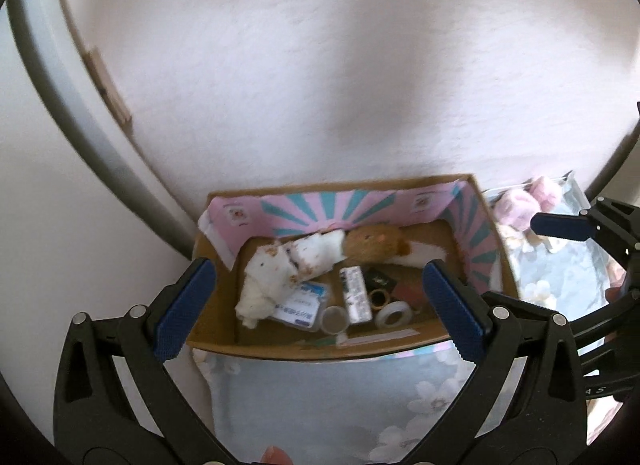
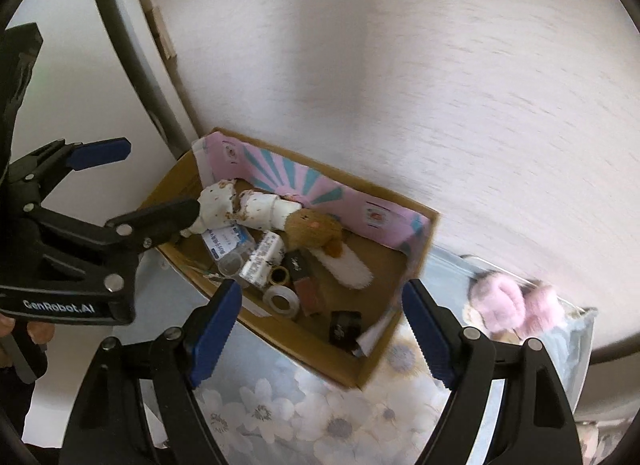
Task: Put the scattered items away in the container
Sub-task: 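Grasp the beige jar with the left gripper while the right gripper grasps the white earphone case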
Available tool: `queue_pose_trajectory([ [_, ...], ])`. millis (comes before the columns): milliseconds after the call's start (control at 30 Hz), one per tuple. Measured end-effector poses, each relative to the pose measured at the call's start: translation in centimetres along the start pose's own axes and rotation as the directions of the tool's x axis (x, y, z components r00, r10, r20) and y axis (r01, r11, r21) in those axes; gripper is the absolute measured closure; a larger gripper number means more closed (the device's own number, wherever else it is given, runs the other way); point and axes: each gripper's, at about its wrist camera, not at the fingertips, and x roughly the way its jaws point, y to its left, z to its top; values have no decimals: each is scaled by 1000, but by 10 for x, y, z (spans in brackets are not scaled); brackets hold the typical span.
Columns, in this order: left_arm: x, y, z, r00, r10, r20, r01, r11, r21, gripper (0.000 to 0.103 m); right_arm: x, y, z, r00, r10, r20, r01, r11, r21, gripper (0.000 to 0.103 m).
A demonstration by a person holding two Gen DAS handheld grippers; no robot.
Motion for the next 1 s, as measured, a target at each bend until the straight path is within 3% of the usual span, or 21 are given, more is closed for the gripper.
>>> queue_pose_trajectory([
  [200, -21, -42, 12, 998, -32, 62, 28, 998, 62, 0, -44, -49, -24, 997, -45, 59, 39, 994, 104, 24],
  [533, -30, -148, 18, 973, -216, 83, 202, 967, 154, 0, -91, -145, -86, 980, -195, 27, 185, 959, 216, 24],
  [767, -2, -215, 5, 950, -310, 38, 299, 938, 176, 1, -67, -180, -134, 979, -206, -10, 203, 957, 207, 24],
  [1000, 77, -269, -14, 945, -321, -57, 326, 936, 133, 19, -14, -202, -169, 971, -238, 30, 228, 955, 191, 24],
])
